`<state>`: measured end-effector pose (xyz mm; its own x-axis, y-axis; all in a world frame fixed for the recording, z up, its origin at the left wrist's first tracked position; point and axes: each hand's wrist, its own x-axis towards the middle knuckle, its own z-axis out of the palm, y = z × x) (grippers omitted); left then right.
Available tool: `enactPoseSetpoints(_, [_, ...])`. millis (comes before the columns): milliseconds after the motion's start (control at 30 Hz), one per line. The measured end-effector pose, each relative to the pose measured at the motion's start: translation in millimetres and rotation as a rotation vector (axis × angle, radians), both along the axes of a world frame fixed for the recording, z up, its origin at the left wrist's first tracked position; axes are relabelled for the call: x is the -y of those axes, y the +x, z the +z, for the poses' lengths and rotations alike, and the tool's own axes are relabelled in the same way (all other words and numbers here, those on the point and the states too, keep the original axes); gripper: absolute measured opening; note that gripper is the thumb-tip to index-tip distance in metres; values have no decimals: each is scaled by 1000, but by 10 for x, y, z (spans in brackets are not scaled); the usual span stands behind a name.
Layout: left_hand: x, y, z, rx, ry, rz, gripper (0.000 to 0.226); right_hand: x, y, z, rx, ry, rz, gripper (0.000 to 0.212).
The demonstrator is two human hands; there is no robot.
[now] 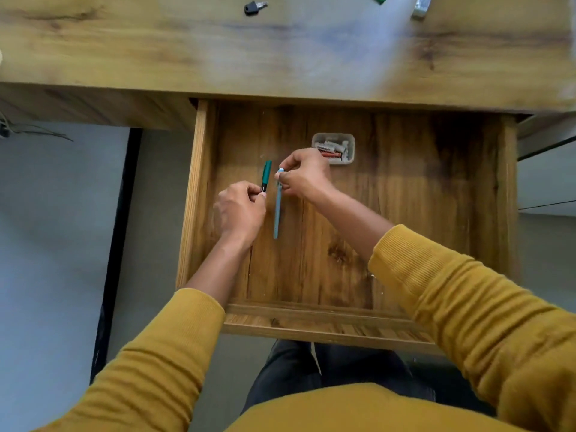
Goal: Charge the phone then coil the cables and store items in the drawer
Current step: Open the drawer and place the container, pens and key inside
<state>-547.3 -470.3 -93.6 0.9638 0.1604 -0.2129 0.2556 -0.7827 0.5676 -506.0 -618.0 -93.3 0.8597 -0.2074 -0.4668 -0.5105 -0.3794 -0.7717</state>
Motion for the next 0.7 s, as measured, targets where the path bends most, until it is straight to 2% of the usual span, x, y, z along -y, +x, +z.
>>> enactPoseSetpoints(267, [91,-58,-166,0,118,-15,19,-89,3,-186,27,-166,42,9])
enactPoseSetpoints(433, [77,-53,-198,-22,127,31,19,-106,-17,-270,47,-267,85,16])
enactPoseSetpoints(700, [39,-83,-169,-43,115,49,23,-118,4,-298,62,-288,68,19])
